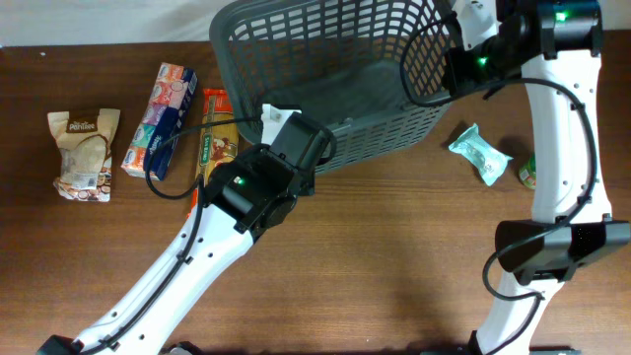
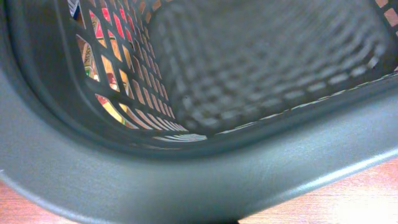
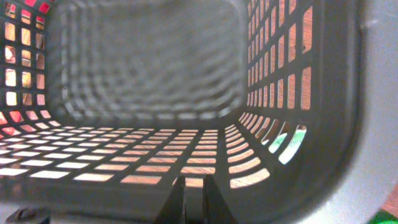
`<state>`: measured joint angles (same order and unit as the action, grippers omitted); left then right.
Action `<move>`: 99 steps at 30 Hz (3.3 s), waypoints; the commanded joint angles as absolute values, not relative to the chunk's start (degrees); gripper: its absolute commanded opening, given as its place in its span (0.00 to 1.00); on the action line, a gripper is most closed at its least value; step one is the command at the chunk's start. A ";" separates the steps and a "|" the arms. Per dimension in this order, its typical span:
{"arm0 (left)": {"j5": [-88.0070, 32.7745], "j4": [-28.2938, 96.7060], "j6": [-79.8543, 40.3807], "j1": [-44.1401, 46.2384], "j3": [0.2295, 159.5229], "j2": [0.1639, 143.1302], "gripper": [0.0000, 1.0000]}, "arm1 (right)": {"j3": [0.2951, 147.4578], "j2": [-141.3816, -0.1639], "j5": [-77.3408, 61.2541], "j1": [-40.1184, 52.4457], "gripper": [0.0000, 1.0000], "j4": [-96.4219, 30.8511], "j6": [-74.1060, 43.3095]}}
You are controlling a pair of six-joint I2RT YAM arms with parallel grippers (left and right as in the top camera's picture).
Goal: Pack container
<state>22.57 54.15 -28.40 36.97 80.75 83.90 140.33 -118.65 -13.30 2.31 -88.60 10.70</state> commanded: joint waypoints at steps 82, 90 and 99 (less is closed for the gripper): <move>23.38 49.47 -22.13 27.77 81.91 84.71 0.02 | 140.05 -115.44 -12.10 2.63 0.04 -97.30 6.55; 23.22 48.58 -20.64 27.68 81.91 85.08 0.02 | 140.05 -114.24 -11.49 2.61 0.04 -97.32 6.50; 23.20 48.42 -20.01 27.68 81.91 85.08 0.02 | 140.05 -114.24 -11.49 2.61 0.04 -97.32 6.35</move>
